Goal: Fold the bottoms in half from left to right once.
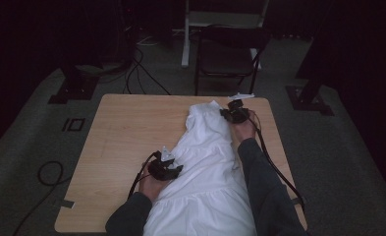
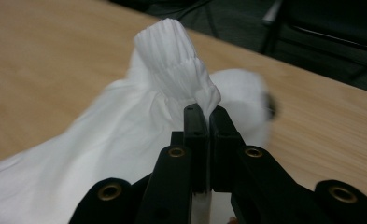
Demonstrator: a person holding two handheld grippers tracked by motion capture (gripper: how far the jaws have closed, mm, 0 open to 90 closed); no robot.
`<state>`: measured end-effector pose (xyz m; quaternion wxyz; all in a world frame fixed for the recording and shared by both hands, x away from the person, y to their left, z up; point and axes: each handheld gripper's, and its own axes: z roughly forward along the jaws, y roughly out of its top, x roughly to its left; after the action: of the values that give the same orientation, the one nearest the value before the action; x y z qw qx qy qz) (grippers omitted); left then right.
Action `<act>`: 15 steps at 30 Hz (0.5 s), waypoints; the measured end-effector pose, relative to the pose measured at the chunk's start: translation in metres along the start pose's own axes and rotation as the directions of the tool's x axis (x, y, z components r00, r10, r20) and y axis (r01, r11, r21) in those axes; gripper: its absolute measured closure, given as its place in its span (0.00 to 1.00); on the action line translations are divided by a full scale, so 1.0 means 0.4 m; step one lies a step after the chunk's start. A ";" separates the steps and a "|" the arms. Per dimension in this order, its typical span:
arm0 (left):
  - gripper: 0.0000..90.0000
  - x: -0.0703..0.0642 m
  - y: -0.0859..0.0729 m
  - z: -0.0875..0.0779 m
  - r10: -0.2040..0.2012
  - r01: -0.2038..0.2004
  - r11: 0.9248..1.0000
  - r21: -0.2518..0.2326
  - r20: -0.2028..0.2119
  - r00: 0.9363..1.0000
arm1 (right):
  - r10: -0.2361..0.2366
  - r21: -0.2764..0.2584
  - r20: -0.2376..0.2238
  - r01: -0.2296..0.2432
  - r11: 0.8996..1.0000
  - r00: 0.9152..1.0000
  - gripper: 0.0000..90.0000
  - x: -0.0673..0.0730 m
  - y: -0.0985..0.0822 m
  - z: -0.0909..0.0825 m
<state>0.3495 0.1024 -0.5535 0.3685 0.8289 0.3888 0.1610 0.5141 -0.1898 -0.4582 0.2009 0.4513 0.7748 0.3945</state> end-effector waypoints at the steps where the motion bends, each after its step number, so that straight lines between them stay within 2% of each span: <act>1: 0.56 -0.001 0.000 0.000 0.000 0.000 1.000 0.000 0.001 1.000 | 0.022 -0.007 0.012 -0.022 1.000 1.000 0.98 -0.021 0.000 -0.005; 4: 0.55 -0.002 0.000 0.001 0.000 0.000 1.000 -0.002 0.002 1.000 | 0.085 -0.004 0.043 -0.085 0.996 0.995 0.95 -0.066 -0.006 -0.005; 7: 0.54 -0.005 0.001 0.002 0.001 -0.001 1.000 -0.001 -0.003 1.000 | 0.080 0.063 0.095 -0.086 0.994 0.992 0.70 -0.073 -0.021 0.022; 8: 0.53 -0.004 0.001 0.001 0.002 -0.002 1.000 0.000 -0.002 1.000 | 0.091 0.057 0.096 -0.097 0.994 0.991 0.64 -0.072 -0.029 0.023; 11: 0.53 -0.004 0.001 0.001 0.000 0.000 1.000 -0.001 0.000 1.000 | 0.108 0.011 0.107 -0.110 0.994 0.988 0.56 -0.064 -0.042 0.002; 13: 0.53 -0.002 0.006 -0.001 0.000 0.000 1.000 0.015 0.002 1.000 | 0.101 -0.001 0.090 -0.101 0.995 0.991 0.56 -0.056 -0.051 -0.017; 15: 0.54 0.003 0.018 -0.009 0.011 -0.011 1.000 0.027 0.002 1.000 | 0.083 0.009 0.033 -0.084 0.996 0.996 0.58 -0.042 -0.073 -0.036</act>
<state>0.3520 0.1019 -0.5457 0.3565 0.8361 0.3863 0.1570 0.4972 -0.2186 -0.4736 0.1947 0.4908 0.7538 0.3912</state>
